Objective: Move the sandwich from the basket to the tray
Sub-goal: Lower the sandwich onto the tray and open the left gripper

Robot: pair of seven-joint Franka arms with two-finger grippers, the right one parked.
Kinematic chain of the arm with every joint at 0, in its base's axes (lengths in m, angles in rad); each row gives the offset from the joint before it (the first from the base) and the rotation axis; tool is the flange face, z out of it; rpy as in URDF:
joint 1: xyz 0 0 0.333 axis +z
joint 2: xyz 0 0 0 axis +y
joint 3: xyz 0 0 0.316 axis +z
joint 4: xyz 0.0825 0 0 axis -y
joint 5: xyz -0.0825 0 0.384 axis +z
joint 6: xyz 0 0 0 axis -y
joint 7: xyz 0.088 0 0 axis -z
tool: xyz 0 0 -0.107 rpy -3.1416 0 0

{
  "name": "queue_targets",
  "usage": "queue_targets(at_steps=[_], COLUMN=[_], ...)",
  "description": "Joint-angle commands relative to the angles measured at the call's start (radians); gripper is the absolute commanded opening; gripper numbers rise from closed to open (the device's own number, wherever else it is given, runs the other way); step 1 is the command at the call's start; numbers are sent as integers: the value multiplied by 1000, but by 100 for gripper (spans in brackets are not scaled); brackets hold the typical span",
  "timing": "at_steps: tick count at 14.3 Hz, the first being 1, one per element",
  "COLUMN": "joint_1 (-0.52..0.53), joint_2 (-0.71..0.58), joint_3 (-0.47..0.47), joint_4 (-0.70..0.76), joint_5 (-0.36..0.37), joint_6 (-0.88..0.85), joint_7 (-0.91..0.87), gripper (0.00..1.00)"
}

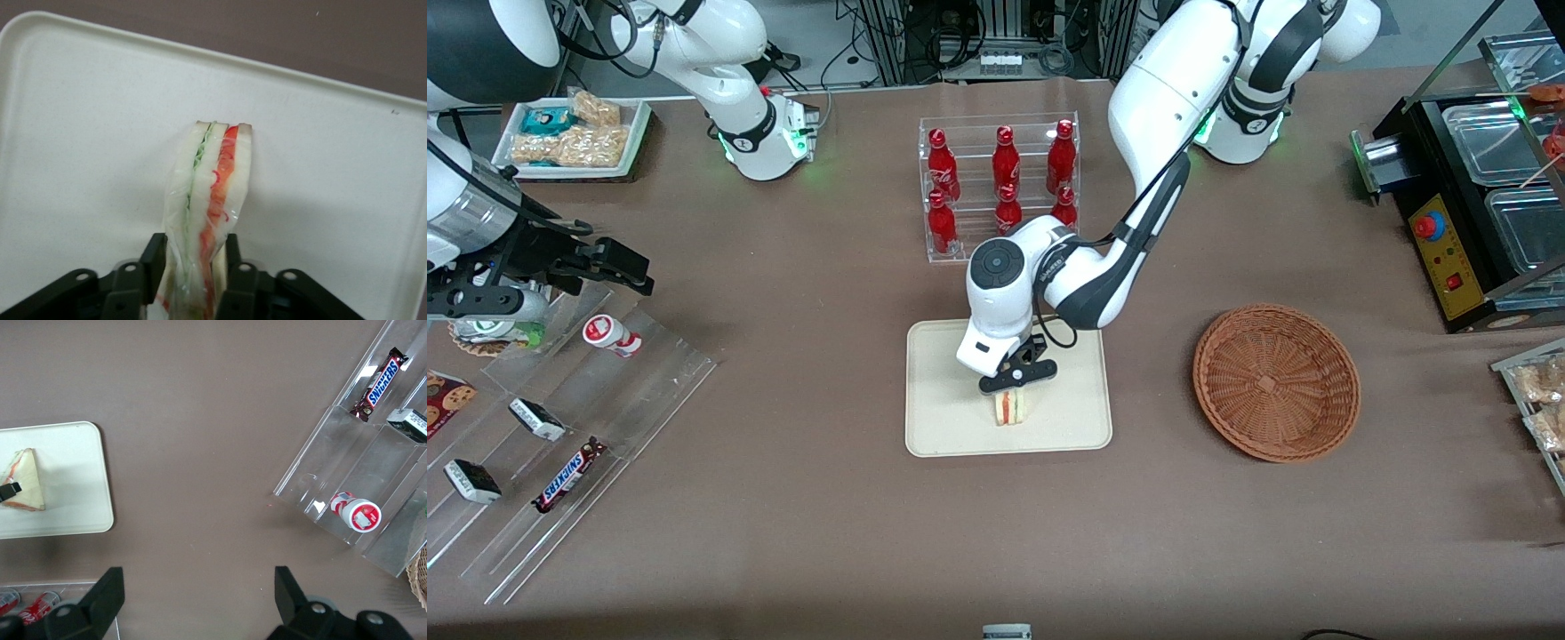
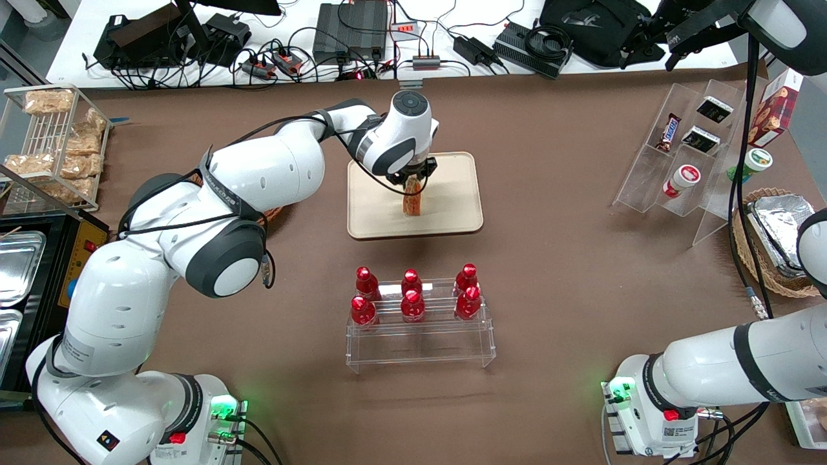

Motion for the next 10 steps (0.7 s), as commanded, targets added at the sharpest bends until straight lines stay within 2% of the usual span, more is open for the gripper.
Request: queue_targets(at_steps=[1,4,6,8,10], joint_1=[14,41,93,140,201], joint_2=[-74,-163,-248,-316,-399], joint_3=[13,13,10,11,11], joint_4=[10,14,5,-9,-88], joint_5=[9,18,2,-30,-38], joint_6=[-49,-201,-264,-374,-421], joint_7=[-24,21,121,146,172], gripper=[100,100,100,100,100])
